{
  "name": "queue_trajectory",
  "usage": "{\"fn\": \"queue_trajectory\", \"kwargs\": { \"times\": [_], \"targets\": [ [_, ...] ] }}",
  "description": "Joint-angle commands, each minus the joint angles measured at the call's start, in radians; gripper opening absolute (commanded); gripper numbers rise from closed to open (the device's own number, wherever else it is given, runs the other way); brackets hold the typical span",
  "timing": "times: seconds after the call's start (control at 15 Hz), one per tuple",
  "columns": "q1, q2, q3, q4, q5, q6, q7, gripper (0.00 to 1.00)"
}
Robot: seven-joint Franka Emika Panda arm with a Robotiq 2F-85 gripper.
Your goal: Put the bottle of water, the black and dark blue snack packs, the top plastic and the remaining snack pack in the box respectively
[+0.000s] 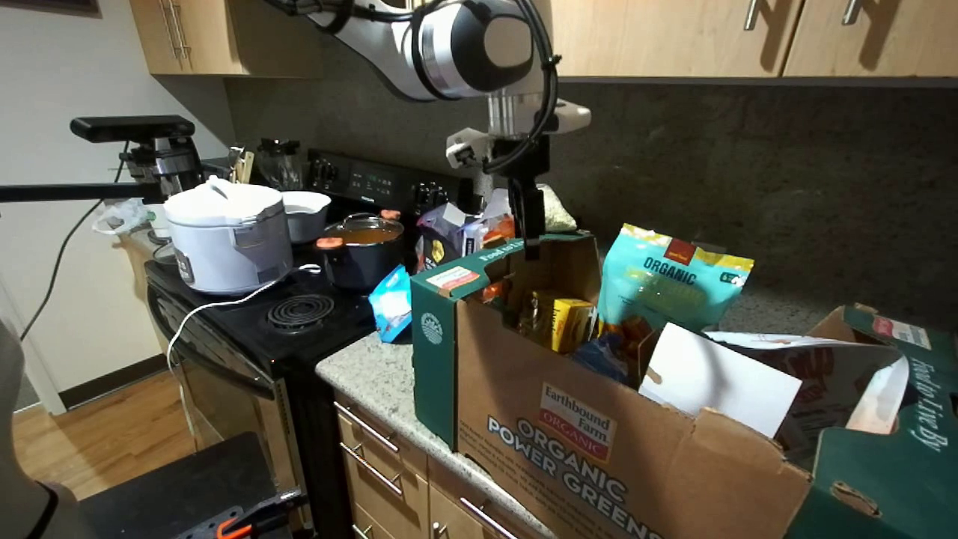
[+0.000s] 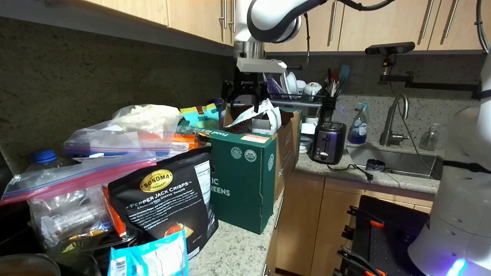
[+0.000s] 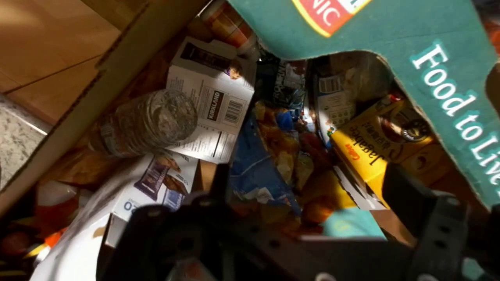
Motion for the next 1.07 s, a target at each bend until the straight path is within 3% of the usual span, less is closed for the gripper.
{"fn": "queue_trajectory", "kwargs": {
  "times": [0.0,0.53,1.0],
  "targets": [
    [0.018,-0.086,0.027,-0.012,0.006,-0.021,-0.041,1.00],
    [0.066,-0.163,0.101,0.001,0.066,-0.052,-0.149,1.00],
    [0.130,-0.156,0.151,0.010,0.174,-0.100,-0.361,1.00]
  ]
}}
